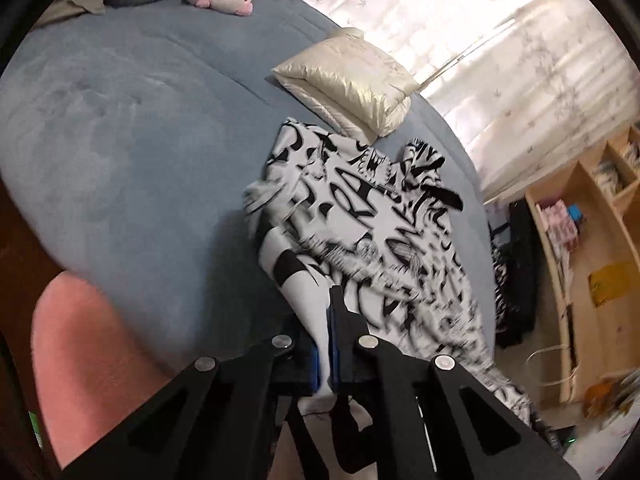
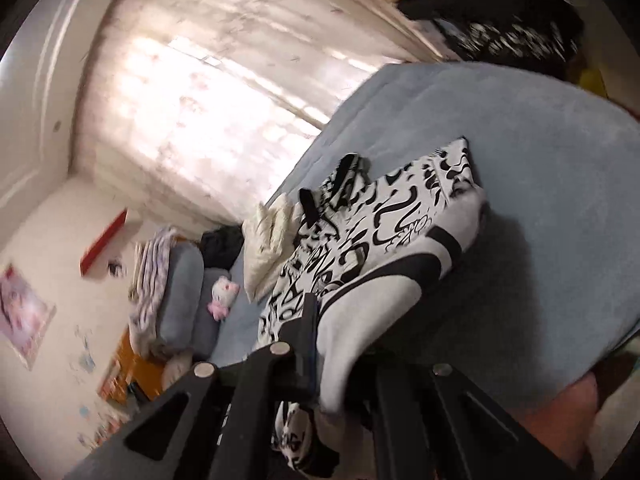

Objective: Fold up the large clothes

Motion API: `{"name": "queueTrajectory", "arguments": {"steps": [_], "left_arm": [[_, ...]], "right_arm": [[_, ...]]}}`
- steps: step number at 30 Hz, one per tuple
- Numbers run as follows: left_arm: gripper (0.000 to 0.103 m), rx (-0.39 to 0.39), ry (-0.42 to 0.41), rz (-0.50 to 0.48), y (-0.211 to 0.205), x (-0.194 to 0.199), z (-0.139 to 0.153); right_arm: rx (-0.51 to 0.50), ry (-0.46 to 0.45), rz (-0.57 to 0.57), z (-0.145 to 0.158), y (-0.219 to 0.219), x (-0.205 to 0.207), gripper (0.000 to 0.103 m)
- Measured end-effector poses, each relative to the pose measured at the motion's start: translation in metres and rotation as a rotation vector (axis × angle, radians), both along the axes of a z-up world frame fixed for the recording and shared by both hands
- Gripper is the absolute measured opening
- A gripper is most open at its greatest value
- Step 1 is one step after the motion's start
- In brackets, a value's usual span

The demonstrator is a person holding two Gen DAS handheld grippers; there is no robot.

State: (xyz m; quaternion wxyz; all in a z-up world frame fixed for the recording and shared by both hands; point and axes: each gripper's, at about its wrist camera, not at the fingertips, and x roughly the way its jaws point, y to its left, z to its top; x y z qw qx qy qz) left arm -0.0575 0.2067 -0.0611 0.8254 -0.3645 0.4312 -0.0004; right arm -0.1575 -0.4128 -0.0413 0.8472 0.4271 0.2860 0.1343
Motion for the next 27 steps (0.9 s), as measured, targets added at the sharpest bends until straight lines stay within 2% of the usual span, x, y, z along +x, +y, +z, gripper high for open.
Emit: {"name": "queueTrajectory", "arguments": {"steps": [4, 6, 10, 11, 12, 13, 14, 15, 16, 17, 18, 21, 22, 27], "left_arm": [[0.002, -0.030, -0.016, 0.016, -0.001, 0.048, 0.002], [0.002, -0.022, -0.021, 0.015, -0.004, 0.072, 0.003], [0.005, -0.003, -0.011, 0.047, -0.007, 0.148, -0.004], [0.008, -0.009, -0.006, 0.057, -0.007, 0.162, -0.006], [0.020, -0.029, 0.000, 0.061, -0.006, 0.184, -0.011], [0.028, -0.072, -0.012, 0.065, -0.004, 0.204, -0.016], [0.050, -0.098, -0.027, 0.073, -0.003, 0.215, -0.019], [0.062, -0.123, -0.055, 0.097, 0.001, 0.229, -0.021], [0.066, -0.128, -0.076, 0.115, 0.002, 0.237, -0.021], [0.067, -0.122, -0.099, 0.121, 0.003, 0.250, -0.020], [0.067, -0.114, -0.105, 0.123, 0.003, 0.258, -0.020], [0.068, -0.029, -0.084, 0.101, -0.005, 0.280, -0.026], [0.068, 0.008, -0.075, 0.080, -0.009, 0.286, -0.029], [0.068, 0.253, 0.029, -0.132, -0.034, 0.316, -0.070]], "right_arm": [[0.109, 0.054, -0.034, -0.009, -0.012, 0.043, 0.005], [0.110, 0.064, -0.042, -0.005, -0.013, 0.070, 0.006], [0.073, 0.085, -0.050, 0.004, -0.011, 0.141, 0.011], [0.077, 0.104, -0.054, 0.003, -0.013, 0.166, 0.018], [0.083, 0.112, -0.055, 0.002, -0.014, 0.179, 0.025], [0.100, 0.117, -0.062, 0.000, -0.017, 0.199, 0.043], [0.129, 0.103, -0.075, -0.003, -0.022, 0.215, 0.067], [0.152, 0.087, -0.088, -0.005, -0.026, 0.227, 0.076], [0.179, 0.069, -0.100, -0.006, -0.030, 0.240, 0.092], [0.194, 0.058, -0.104, -0.007, -0.033, 0.252, 0.101], [0.194, 0.052, -0.119, -0.008, -0.036, 0.260, 0.101], [0.087, 0.076, -0.126, -0.011, -0.037, 0.283, 0.101], [0.009, 0.105, -0.105, -0.017, -0.033, 0.292, 0.101], [-0.327, 0.240, 0.076, -0.056, -0.009, 0.321, 0.101]]}}
